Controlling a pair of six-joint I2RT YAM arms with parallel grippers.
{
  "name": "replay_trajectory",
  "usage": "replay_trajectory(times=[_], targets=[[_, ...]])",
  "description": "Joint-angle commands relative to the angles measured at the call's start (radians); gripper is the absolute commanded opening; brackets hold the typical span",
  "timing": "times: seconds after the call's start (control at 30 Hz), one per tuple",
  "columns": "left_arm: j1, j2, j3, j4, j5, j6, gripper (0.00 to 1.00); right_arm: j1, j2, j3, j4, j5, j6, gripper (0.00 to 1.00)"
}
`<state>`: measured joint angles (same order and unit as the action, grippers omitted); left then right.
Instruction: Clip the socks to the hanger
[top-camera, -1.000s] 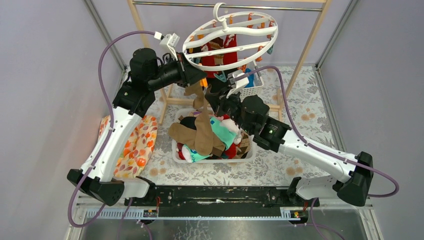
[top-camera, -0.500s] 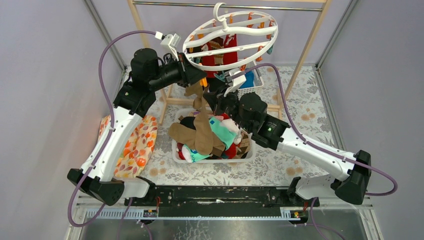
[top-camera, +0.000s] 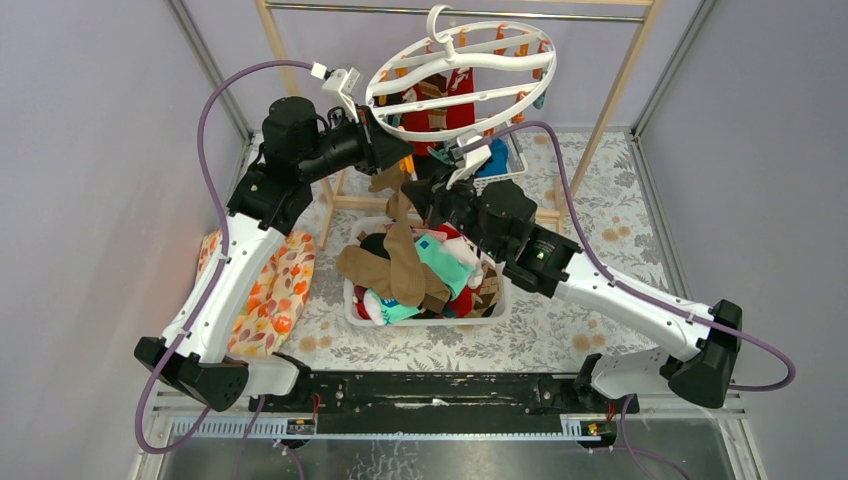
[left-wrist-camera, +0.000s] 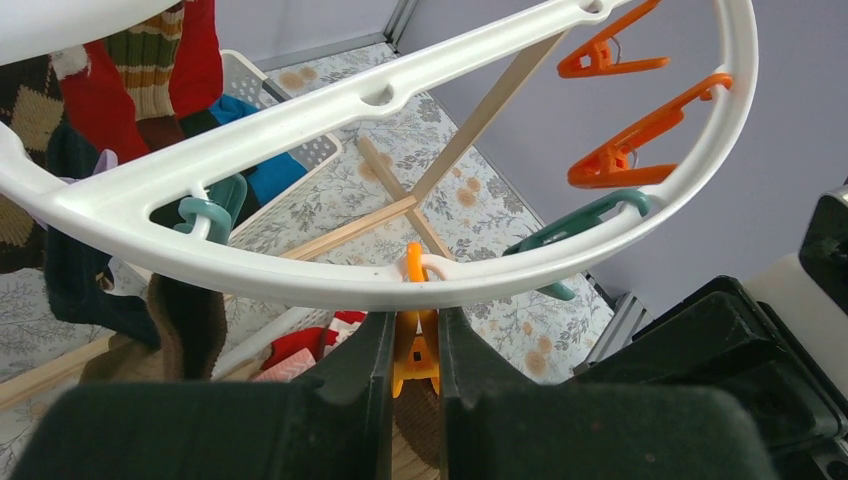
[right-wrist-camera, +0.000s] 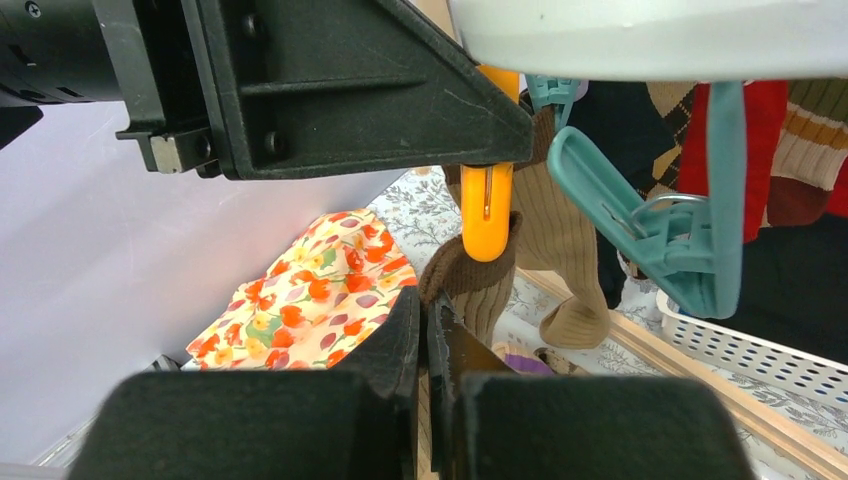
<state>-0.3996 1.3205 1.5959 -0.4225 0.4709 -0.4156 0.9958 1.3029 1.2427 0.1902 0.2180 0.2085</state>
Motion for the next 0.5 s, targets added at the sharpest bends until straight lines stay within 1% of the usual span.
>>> replay_trajectory(times=[0.0,0.47], targets=[[-0.008,-0.003,0.001,0.016,-0.016,0.027,0.0,0.009,0.002,0.069,0.015,-0.011,-0.012,0.0],[-0.008,-0.009,0.01,0.016,-0.036,0.055,0.0,0.009,-0.008,0.13,-0.079,0.03,-0.068,0.0]])
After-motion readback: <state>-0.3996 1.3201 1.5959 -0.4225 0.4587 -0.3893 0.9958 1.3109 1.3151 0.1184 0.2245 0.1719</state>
